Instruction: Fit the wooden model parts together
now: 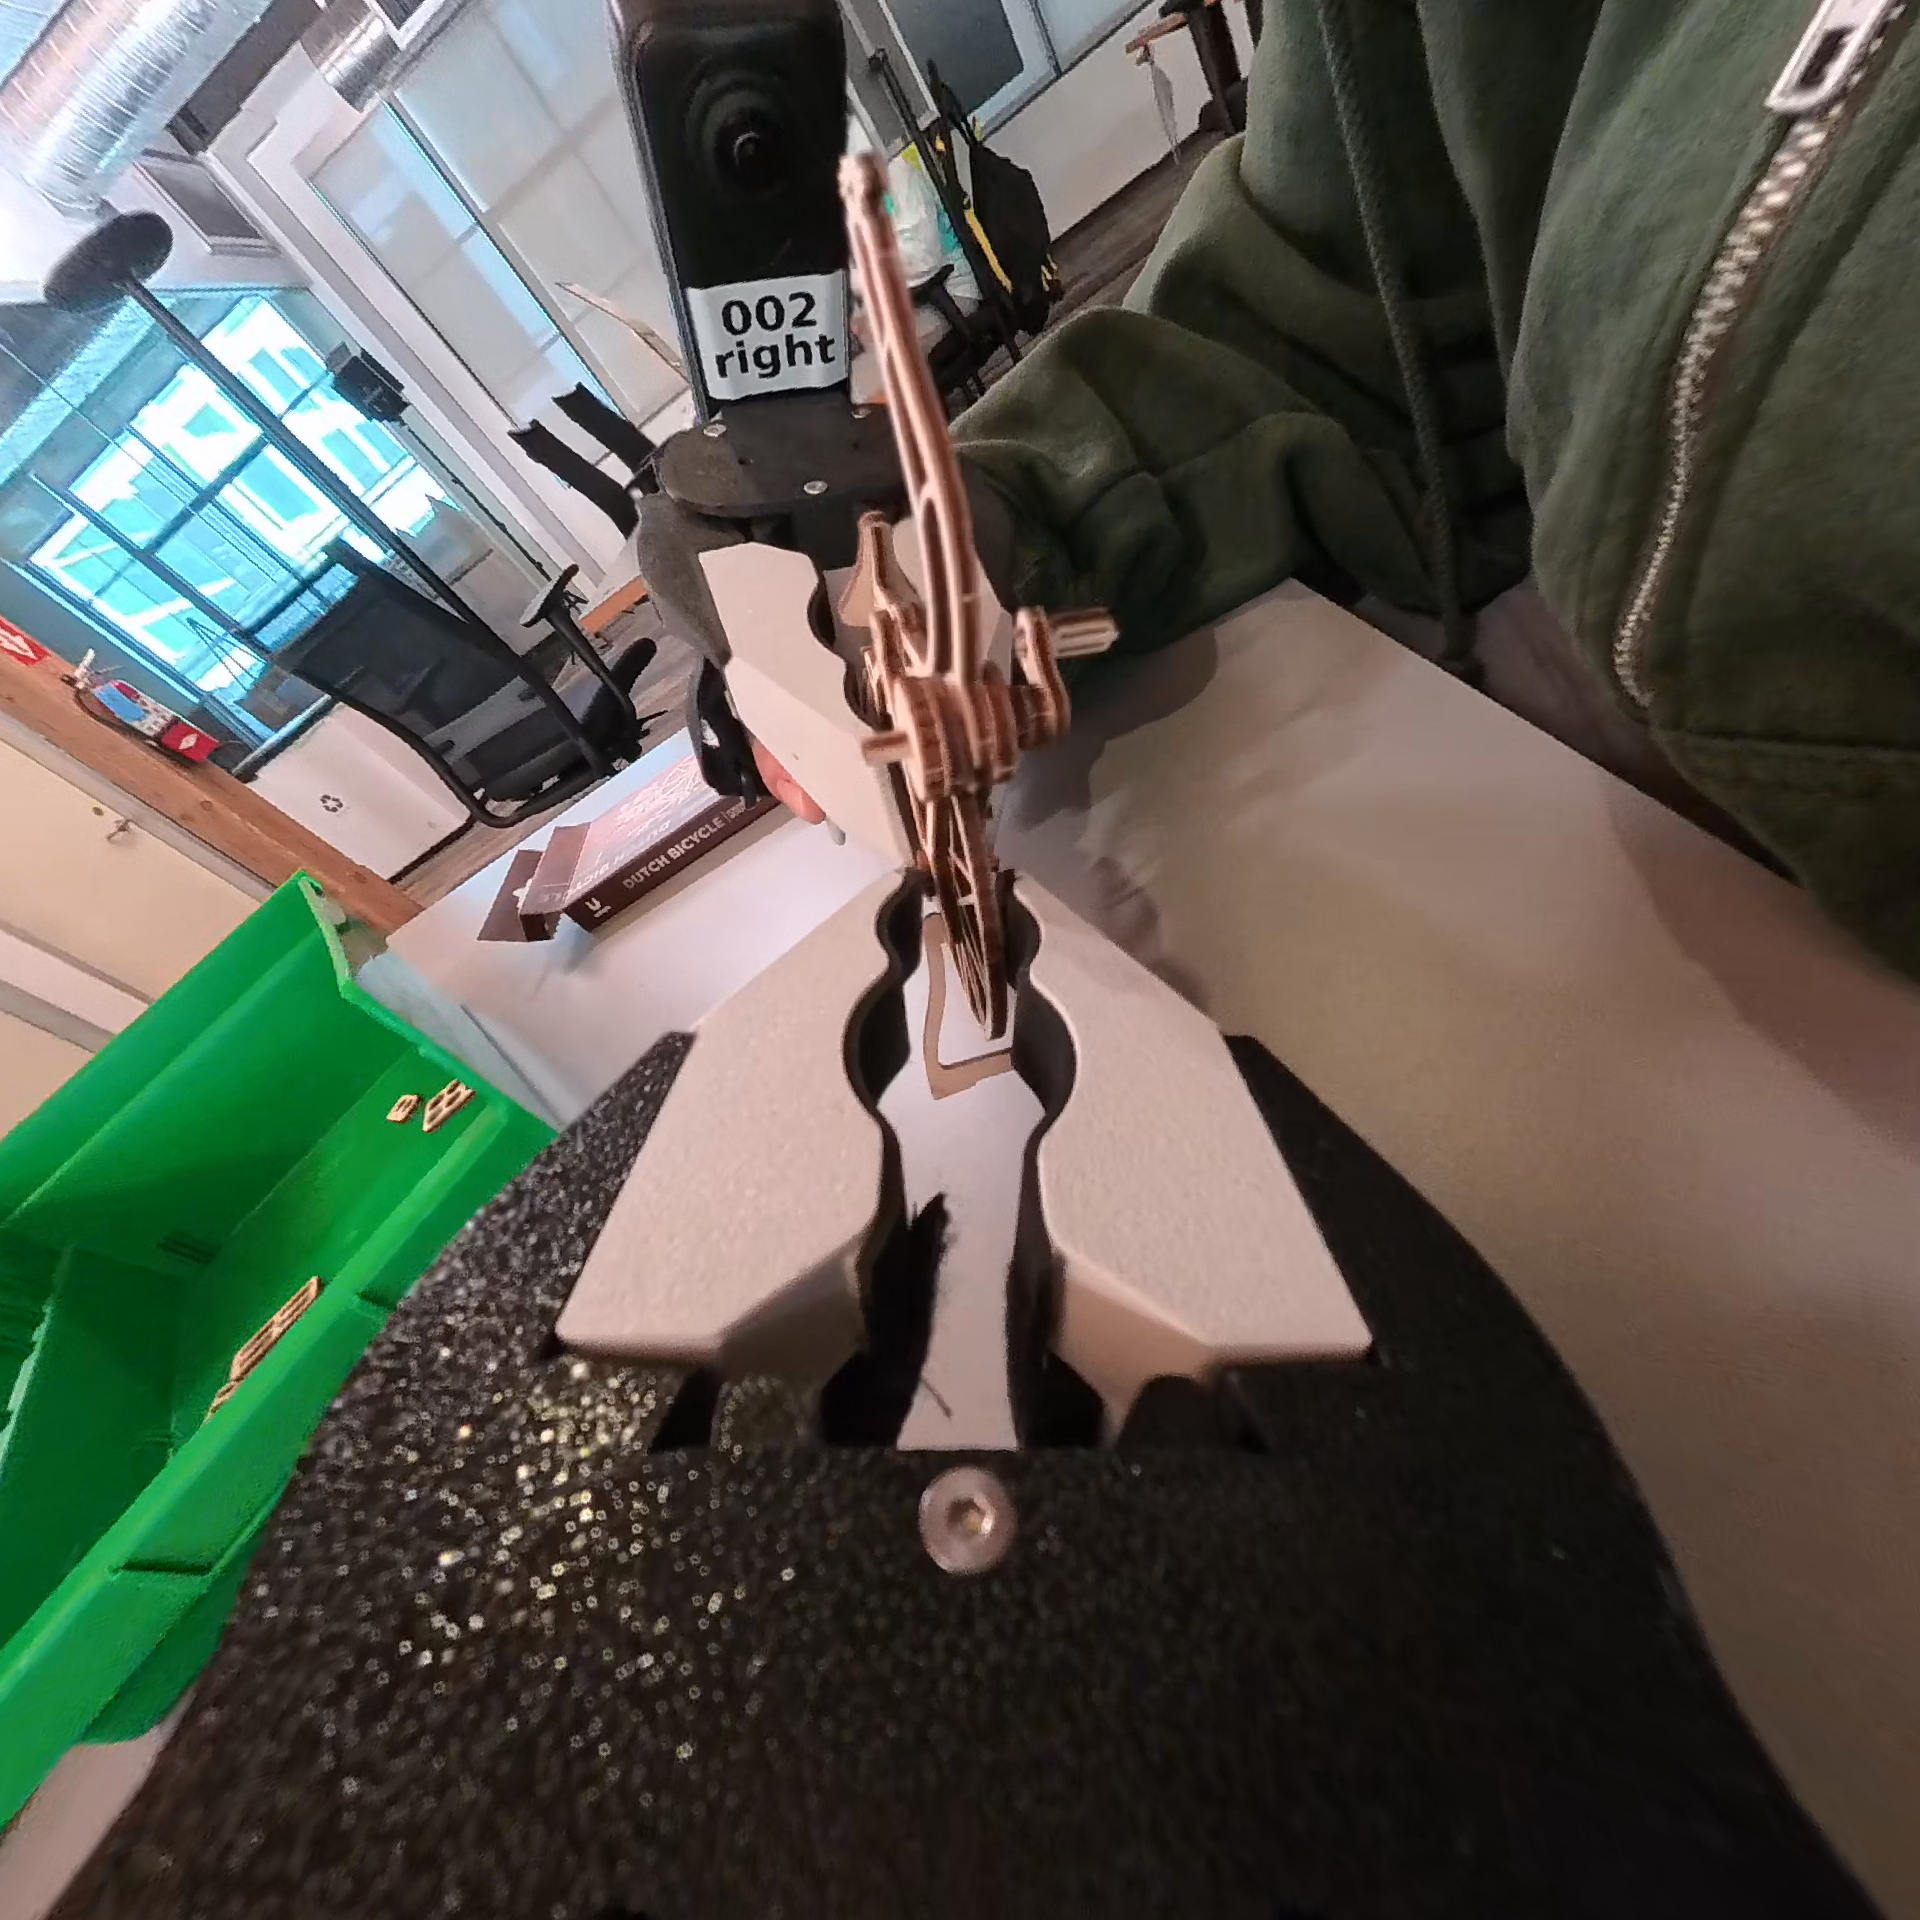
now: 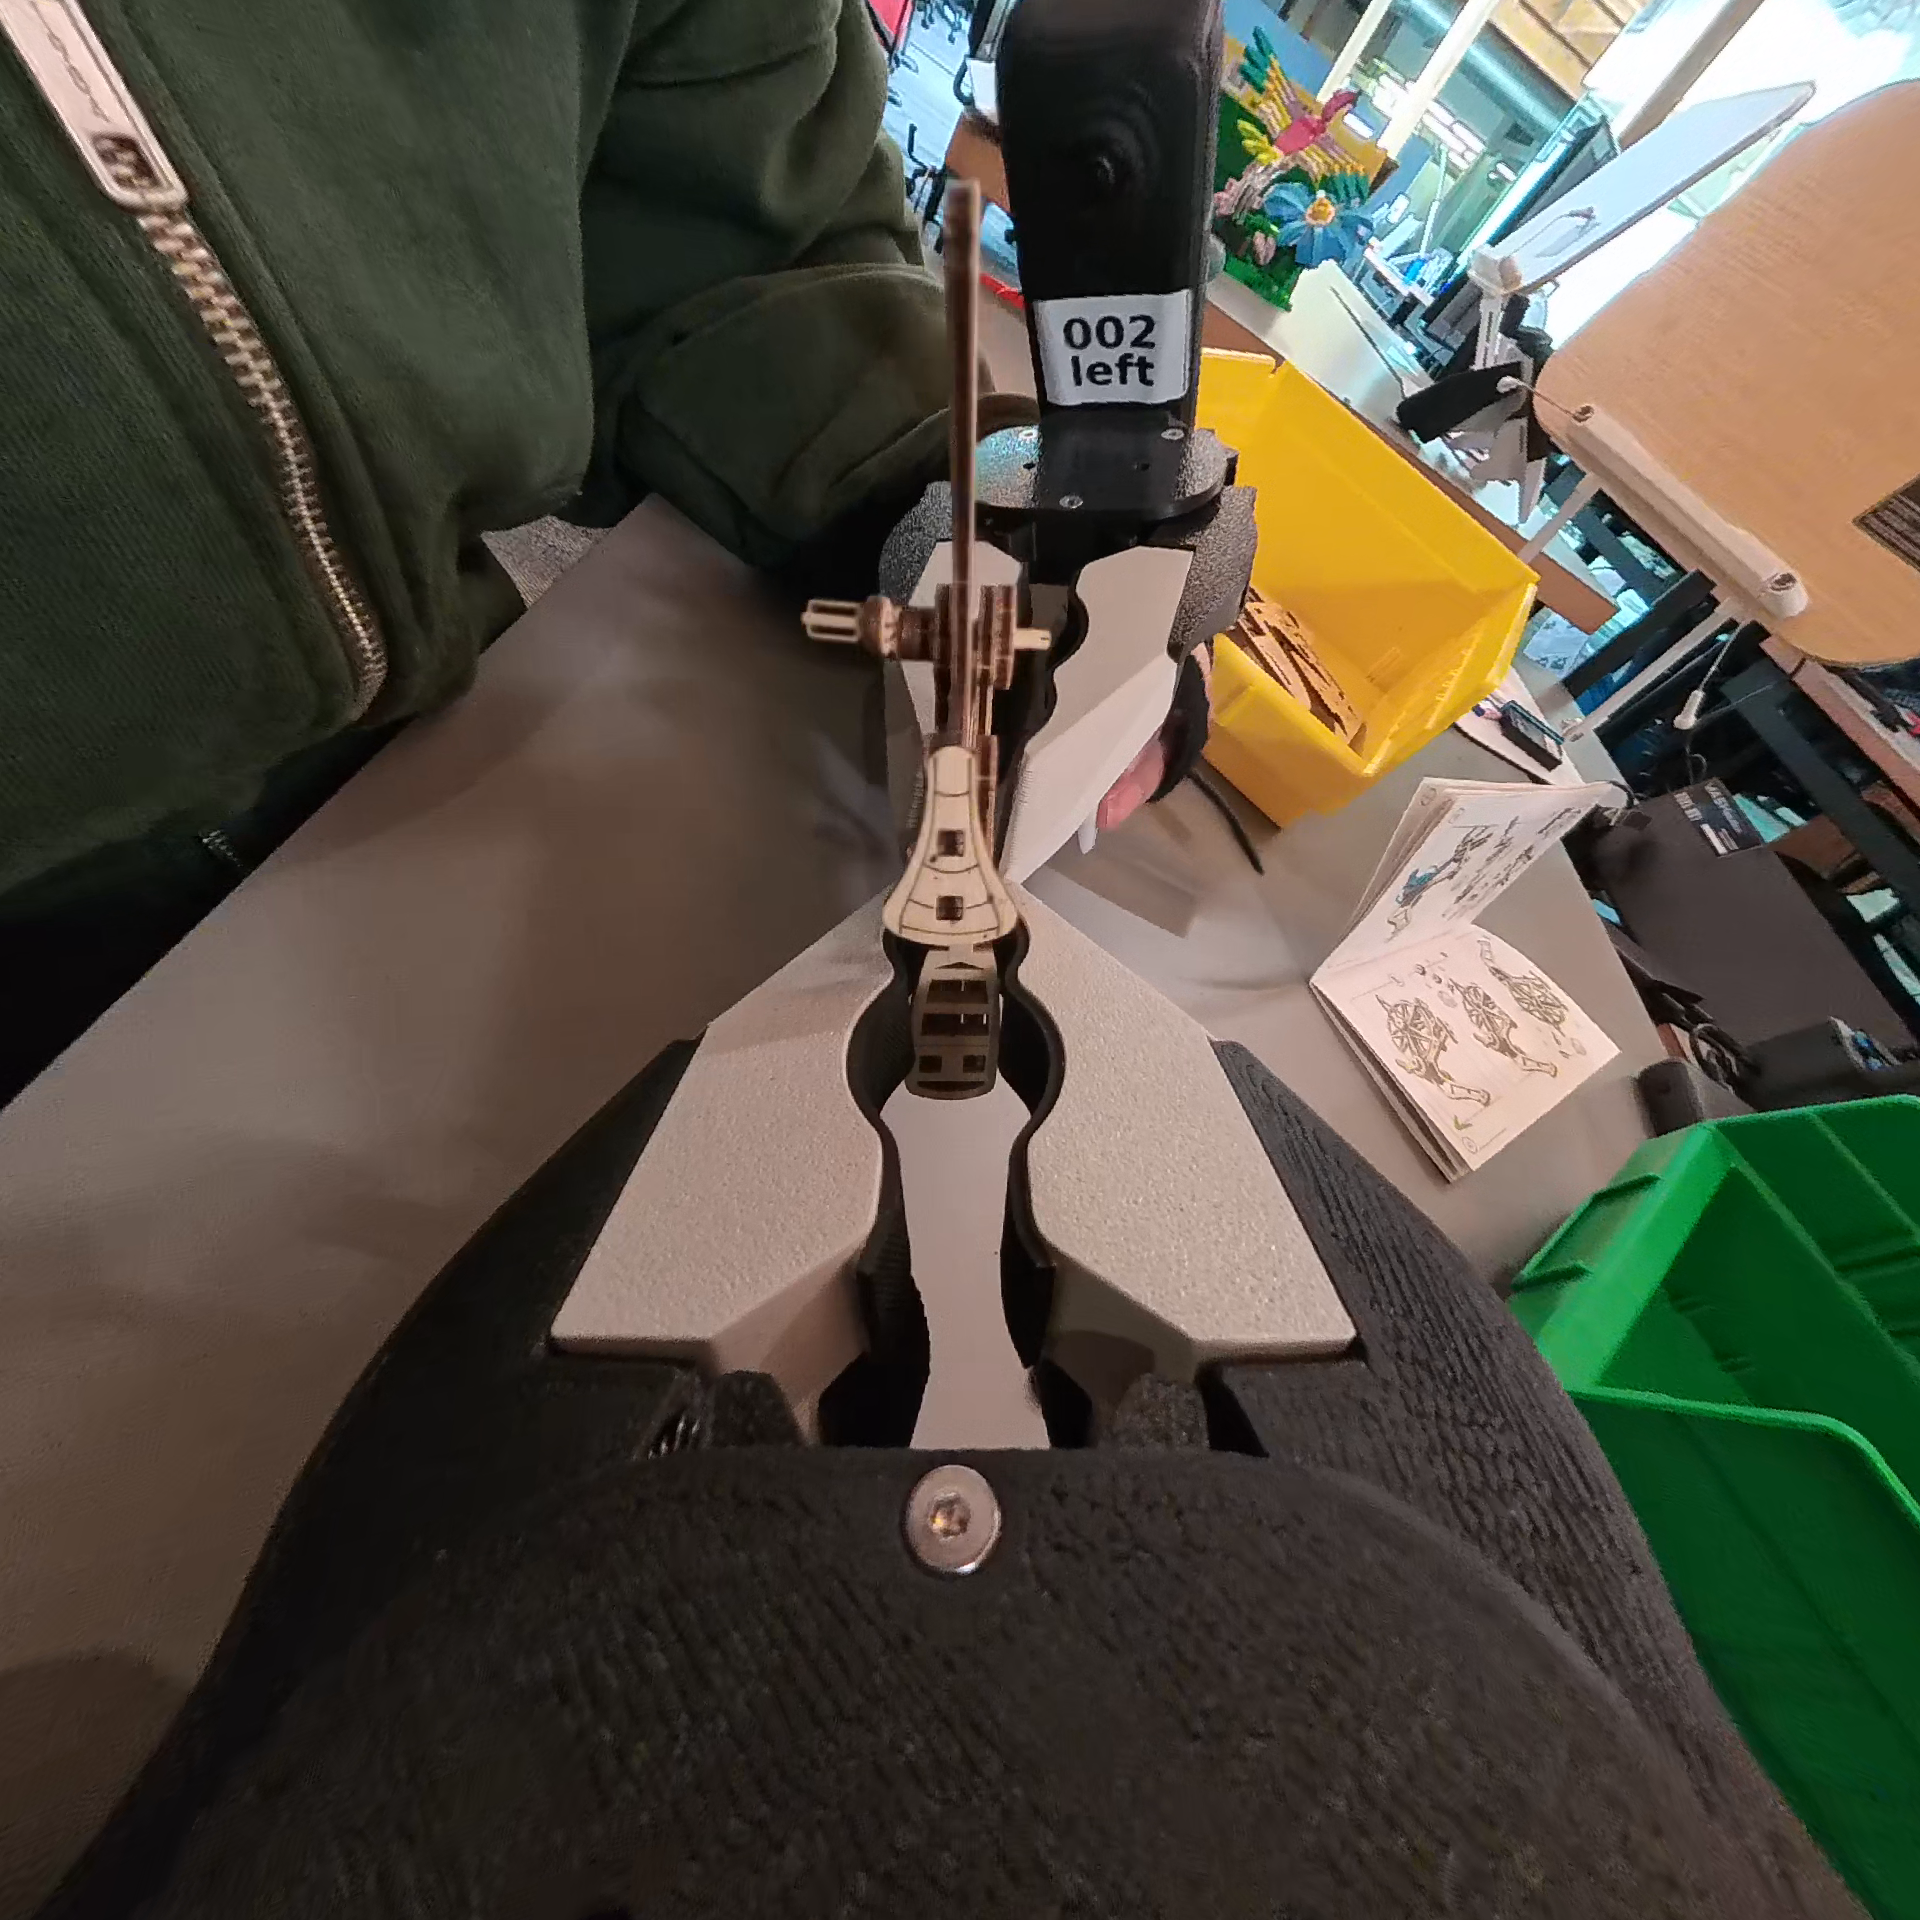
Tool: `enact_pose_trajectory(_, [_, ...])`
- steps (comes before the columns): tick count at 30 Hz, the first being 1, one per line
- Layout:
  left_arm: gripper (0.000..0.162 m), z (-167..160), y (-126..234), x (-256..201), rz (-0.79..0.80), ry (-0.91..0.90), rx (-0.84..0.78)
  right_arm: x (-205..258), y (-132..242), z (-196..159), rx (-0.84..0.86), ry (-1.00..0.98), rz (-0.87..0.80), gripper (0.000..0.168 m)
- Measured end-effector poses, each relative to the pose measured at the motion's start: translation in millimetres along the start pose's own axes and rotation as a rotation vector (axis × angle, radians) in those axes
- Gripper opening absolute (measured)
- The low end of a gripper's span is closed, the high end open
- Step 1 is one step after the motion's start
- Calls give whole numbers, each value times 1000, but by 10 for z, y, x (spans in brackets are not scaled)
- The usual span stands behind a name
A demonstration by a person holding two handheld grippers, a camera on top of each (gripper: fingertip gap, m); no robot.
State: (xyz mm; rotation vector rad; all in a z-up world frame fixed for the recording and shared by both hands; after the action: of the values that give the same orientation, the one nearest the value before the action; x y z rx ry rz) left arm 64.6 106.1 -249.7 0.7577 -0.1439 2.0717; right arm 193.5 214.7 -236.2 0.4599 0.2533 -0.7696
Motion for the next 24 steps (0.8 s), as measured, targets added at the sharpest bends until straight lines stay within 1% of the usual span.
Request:
enact_pose_trajectory(3, [8, 15, -5, 13, -3, 31, 22, 2, 4, 4, 9, -1, 0, 8])
enact_pose_trajectory(9, [6, 33, -21, -35, -4, -52, 102, 21, -17, -15, 52, -7, 18, 7])
enact_pose_trajectory(17, [6, -3, -32, -49, -23, -48, 150, 33, -55, -52, 98, -24, 35, 7])
enact_pose_trajectory(19, [6, -18, -23, -7, -3, -17, 151, -6, -50, -67, 82, -55, 7, 7])
enact_pose_trajectory(21, [6, -45, -9, 83, 45, 67, 127, -82, -24, -78, 47, -110, -45, 7])
enact_pose_trajectory(22, [7, -60, 4, 130, 76, 119, 110, -122, -3, -80, 27, -145, -63, 12])
enact_pose_trajectory(23, [7, -77, 27, 181, 109, 170, 93, -163, 22, -79, 4, -191, -79, 26])
enact_pose_trajectory(24, [6, -90, 60, 237, 137, 237, 68, -216, 55, -89, -13, -236, -108, 34])
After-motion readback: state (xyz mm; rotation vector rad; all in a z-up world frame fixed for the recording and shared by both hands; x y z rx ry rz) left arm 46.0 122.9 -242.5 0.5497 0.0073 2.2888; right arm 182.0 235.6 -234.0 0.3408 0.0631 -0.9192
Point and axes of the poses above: each gripper's, where its closed fingertips meet, y back along the fingers, z out of its top, x = y × z across the jaws, the point moved 9 cm from there along y, back along the fingers, and after that the axes turned 4 degrees about -y, right-handed, at the moved point
